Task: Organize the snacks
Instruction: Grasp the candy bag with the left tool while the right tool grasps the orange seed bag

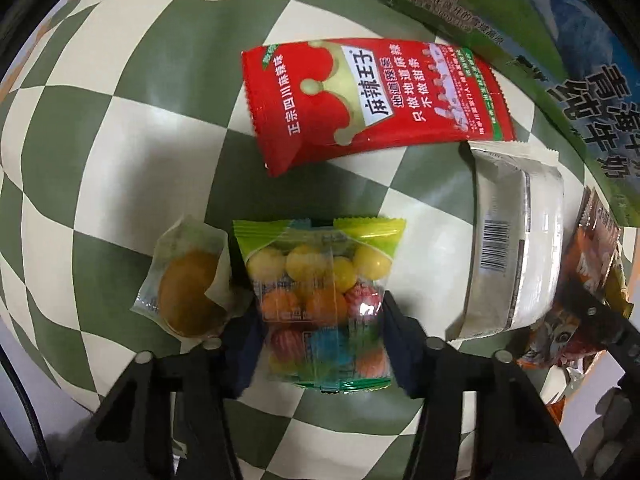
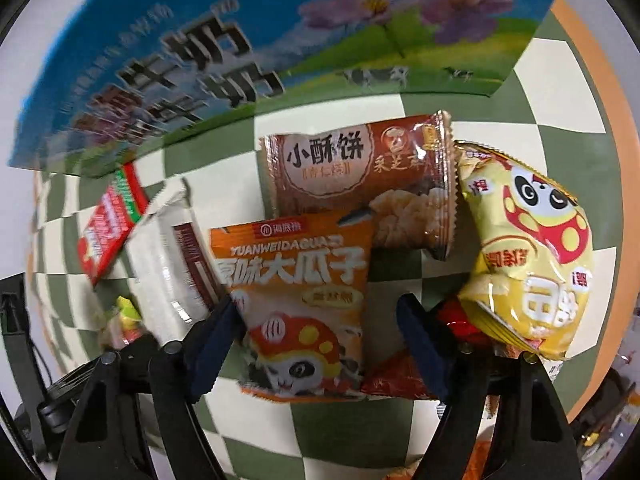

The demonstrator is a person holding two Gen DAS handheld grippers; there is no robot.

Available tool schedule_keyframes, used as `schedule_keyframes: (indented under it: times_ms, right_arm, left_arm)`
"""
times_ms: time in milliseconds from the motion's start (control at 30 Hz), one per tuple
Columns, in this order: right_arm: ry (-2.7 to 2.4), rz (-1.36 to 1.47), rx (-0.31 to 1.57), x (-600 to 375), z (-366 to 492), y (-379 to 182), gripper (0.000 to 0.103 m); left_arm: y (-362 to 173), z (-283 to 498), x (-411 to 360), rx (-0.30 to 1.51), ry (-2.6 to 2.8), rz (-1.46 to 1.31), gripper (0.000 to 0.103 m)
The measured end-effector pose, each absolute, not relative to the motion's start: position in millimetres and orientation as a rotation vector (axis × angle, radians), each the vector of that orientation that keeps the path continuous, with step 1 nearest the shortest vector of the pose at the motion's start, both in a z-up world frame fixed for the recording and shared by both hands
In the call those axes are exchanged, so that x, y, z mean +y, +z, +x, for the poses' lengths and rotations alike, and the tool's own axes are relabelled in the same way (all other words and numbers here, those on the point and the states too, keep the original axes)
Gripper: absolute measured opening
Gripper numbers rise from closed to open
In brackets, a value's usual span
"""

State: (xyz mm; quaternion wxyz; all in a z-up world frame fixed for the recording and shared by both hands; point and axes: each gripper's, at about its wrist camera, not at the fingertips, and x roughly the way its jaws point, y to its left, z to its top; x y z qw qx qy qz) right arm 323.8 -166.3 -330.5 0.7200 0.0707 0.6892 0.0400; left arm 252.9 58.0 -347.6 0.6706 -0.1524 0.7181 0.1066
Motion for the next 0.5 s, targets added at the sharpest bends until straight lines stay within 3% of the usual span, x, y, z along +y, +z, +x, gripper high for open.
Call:
schedule_keyframes:
  times_ms: [33, 67, 367, 433, 500]
  right_arm:
    - [0.092, 0.147, 1.526, -163, 322, -331, 0.061]
    - [0.089, 0.133, 1.529, -161, 319, -331, 0.058]
    - [0.222, 0.038, 1.621, -134, 262, -335, 0.054]
    - [0.228, 0.040, 1.645, -131, 254, -346, 0.059]
    - [0.233, 0.076, 1.654, -132, 249, -349, 0.078]
  left_arm:
    - [-345, 250, 54, 1.615, 0.227, -0.318, 0.048]
    - [-343, 247, 50, 1.613, 0.215, -0.291, 0.048]
    - [-350, 194, 5, 1.696, 0.061, -0.102, 0.049]
    - [-357, 192, 5, 1.696, 0.077, -0.120, 0.050]
    - [-361, 191, 9, 1.697, 0.084, -0.175, 0.054]
